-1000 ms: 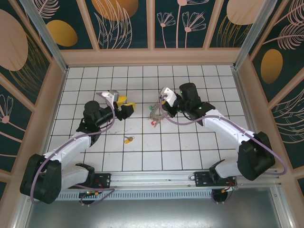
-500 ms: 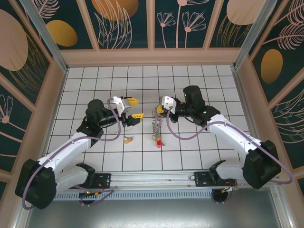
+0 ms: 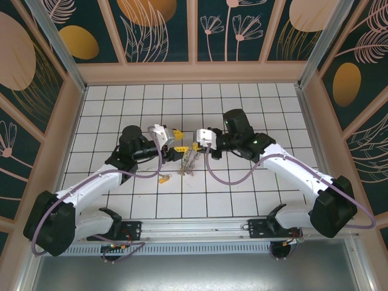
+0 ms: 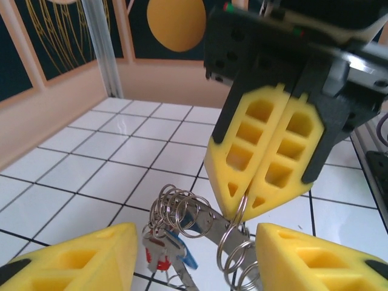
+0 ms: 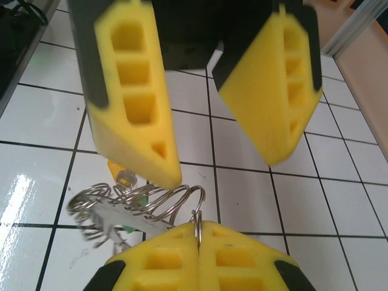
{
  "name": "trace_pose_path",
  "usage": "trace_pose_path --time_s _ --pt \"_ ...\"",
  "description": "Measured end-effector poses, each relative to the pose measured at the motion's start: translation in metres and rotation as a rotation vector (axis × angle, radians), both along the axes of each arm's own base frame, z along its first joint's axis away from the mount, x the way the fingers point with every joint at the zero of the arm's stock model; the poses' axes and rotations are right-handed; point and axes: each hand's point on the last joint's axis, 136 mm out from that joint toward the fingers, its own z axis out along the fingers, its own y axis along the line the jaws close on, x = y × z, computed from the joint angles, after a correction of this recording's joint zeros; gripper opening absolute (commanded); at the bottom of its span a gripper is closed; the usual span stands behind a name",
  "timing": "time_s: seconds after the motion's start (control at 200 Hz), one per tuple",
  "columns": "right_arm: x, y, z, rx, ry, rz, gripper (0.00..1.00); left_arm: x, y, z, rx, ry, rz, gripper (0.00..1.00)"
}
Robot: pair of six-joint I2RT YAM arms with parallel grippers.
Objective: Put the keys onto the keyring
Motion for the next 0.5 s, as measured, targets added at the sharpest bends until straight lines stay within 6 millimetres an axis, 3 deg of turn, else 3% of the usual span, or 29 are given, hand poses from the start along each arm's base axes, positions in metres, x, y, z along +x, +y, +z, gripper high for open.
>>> trace_pose_path --time_s 0.09,0.17,0.501 --pt "-0.0021 0.0021 0.0031 0.002 -0.007 0.011 0.00 0.0005 -0.0005 -0.0042 0.010 0.006 -0.001 0.51" --pt "-0.0034 0.0030 0.0034 0.003 -0.008 0.017 0.00 0.0003 -0.0004 -0.0056 0.016 0.003 -0.002 0.39" --pt "-0.0024 0.0056 0.0090 0.027 -0.012 0.017 0.00 -0.0062 -0.0008 0.0007 0.017 -0.040 -0.021 0.14"
